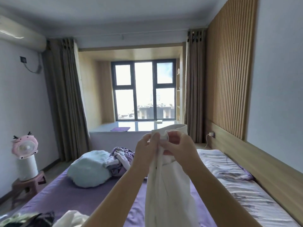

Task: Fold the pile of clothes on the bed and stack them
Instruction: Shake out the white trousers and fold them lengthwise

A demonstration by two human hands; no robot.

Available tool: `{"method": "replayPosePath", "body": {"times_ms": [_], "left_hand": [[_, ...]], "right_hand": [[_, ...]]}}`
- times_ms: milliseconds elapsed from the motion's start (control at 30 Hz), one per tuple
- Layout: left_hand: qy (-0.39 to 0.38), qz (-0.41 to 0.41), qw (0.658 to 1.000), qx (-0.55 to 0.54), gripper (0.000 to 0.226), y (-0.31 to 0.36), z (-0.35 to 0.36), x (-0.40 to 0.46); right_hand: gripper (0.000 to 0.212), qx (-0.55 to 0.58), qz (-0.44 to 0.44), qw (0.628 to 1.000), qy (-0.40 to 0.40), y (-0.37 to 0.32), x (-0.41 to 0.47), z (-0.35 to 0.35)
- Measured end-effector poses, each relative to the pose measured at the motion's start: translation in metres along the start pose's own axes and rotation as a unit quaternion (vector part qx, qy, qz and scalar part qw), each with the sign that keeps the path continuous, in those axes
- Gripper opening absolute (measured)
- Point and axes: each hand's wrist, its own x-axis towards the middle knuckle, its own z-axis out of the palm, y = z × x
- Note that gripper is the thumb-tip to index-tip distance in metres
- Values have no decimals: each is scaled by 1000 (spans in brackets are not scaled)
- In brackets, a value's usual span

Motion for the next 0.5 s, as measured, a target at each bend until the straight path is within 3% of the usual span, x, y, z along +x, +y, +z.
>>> {"method": "replayPosePath", "body": {"times_ms": [67, 133, 200, 233, 300, 367, 433, 500], "left_hand": [[-66, -5, 996, -60, 43, -1, -1, -3], [-76, 1, 996, -46, 61, -4, -7, -4], [-39, 12, 999, -7, 49, -10, -13, -5], [-23, 17, 1000, 1, 34, -12, -16, -6], [-1, 18, 1000, -8, 8, -15, -20, -5], [2, 15, 999, -46, 9, -12, -24, -3], [-3, 13, 996, -91, 16, 0, -28, 0], [-21, 17, 991, -129, 14, 17, -30, 2]], "right_hand": [[15, 25, 1, 999, -35, -2, 2, 0], [20, 115, 44, 988, -94, -4, 5, -7], [23, 186, 68, 970, -140, -4, 4, -17], [25, 170, 49, 975, -132, 1, 3, -22], [32, 16, -49, 998, -43, 18, 0, -37], [38, -114, -113, 986, 44, 38, -3, -52], [65, -104, -82, 990, 44, 56, -7, -63], [96, -47, -22, 998, -24, 68, -8, -63]]}}
